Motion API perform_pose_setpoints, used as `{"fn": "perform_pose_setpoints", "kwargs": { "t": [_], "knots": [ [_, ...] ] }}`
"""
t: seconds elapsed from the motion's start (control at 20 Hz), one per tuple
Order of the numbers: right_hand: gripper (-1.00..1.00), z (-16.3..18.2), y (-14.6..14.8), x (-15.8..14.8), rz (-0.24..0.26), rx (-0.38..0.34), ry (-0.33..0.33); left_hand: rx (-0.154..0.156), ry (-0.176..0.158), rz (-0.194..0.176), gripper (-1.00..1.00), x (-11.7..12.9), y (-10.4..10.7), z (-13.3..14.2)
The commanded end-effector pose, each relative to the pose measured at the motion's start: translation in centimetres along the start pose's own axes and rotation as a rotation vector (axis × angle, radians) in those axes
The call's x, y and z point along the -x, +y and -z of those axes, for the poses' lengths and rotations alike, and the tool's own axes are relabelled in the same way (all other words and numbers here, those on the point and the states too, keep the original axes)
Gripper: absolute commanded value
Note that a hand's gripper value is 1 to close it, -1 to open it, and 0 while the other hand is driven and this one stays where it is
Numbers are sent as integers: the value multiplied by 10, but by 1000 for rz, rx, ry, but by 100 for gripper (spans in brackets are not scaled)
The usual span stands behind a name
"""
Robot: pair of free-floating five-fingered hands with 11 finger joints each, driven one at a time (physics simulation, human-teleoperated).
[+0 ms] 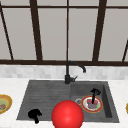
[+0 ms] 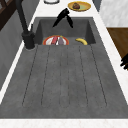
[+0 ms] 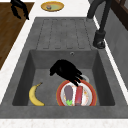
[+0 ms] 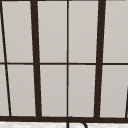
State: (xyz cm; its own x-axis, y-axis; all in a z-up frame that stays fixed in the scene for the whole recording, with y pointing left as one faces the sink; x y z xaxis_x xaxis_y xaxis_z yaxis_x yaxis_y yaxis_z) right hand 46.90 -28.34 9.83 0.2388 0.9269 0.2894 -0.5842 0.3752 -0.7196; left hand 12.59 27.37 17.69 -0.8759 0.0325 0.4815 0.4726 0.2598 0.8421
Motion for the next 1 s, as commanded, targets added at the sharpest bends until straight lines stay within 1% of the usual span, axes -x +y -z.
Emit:
{"fn": "perform_pose_setpoints", "kwargs": {
  "t": [0.0, 0.15, 0.45, 0.55, 0.65, 0.85, 0.95],
  "knots": [
    [-100, -21, 7, 3, -10, 23, -23, 0, 0, 0, 0, 0, 0, 0],
    [-100, -35, 15, 6, -19, 7, -30, 0, 0, 0, 0, 0, 0, 0],
    [-100, -60, 27, 6, -33, 10, -60, 0, 0, 0, 0, 0, 0, 0],
    [-100, -68, 28, 7, -43, 26, -64, 0, 0, 0, 0, 0, 0, 0],
    [-100, -76, 28, 9, -48, 59, -71, 0, 0, 0, 0, 0, 0, 0],
    [-100, -98, 32, 11, -44, 69, -80, 0, 0, 0, 0, 0, 0, 0],
    [-100, -110, 35, 12, -41, 86, -81, 0, 0, 0, 0, 0, 0, 0]
  ]
}}
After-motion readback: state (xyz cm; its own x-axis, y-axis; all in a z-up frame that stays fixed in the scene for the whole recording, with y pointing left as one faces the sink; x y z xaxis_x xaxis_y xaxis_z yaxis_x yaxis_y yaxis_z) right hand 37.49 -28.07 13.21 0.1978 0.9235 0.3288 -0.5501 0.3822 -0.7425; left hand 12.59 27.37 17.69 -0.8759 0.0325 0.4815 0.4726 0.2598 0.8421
